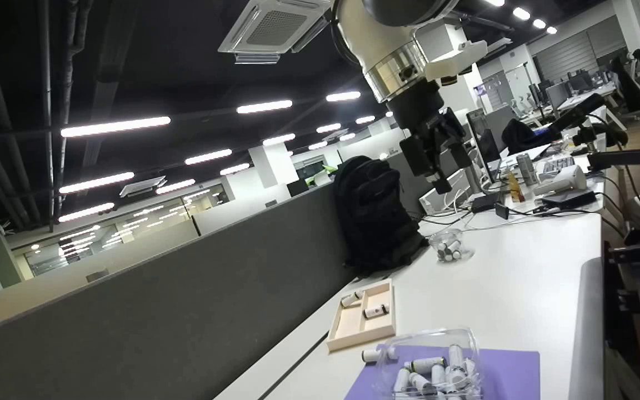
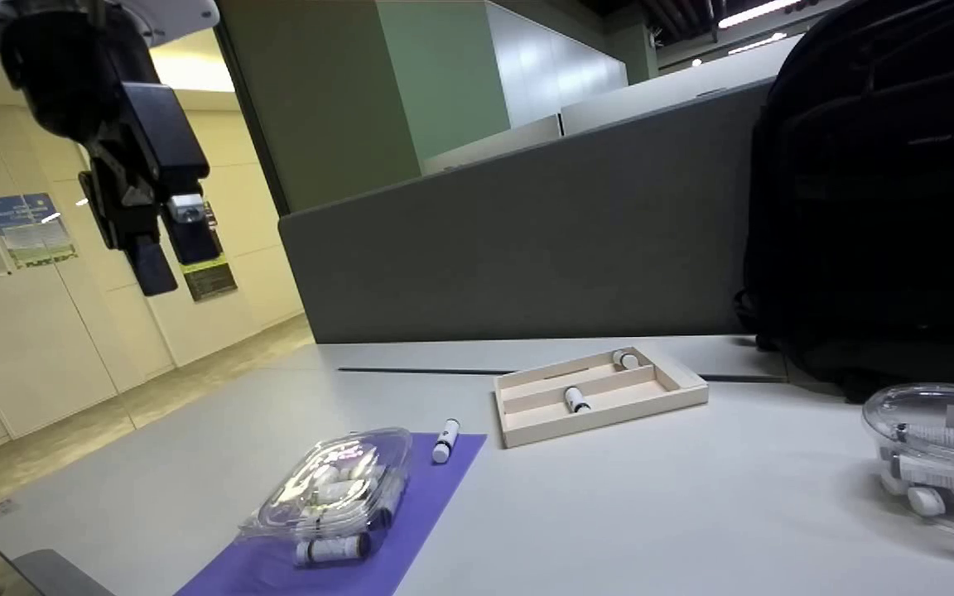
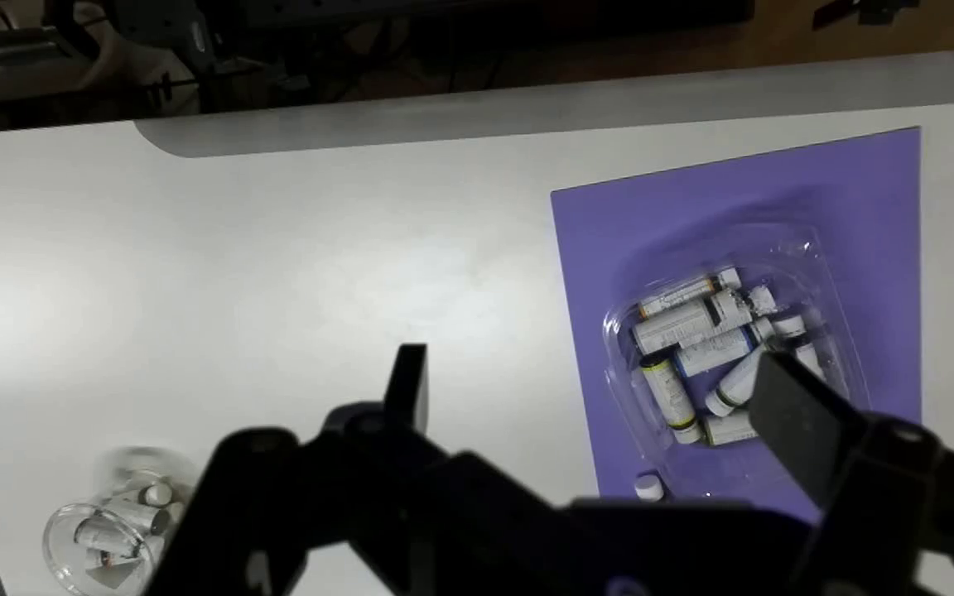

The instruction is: Take the bottle from the table and put it in the bottom compartment of the box

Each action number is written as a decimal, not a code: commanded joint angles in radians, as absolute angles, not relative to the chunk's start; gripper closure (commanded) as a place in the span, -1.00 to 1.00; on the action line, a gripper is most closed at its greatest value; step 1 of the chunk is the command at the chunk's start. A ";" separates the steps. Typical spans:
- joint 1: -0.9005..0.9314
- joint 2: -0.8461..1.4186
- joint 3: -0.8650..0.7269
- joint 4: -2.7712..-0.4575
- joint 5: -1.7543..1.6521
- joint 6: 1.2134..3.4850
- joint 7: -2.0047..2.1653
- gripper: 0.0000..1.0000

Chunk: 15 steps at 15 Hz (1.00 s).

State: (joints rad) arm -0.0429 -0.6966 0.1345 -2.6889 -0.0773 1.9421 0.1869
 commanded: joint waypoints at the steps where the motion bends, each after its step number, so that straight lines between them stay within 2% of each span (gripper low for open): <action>1: -0.029 -0.695 0.122 -2.687 -0.085 1.939 0.194 -1.00; 7: -0.034 -0.689 0.121 -2.691 -0.095 1.971 0.192 -1.00; 15: -0.026 -0.356 0.003 -2.533 -0.061 2.279 0.002 -1.00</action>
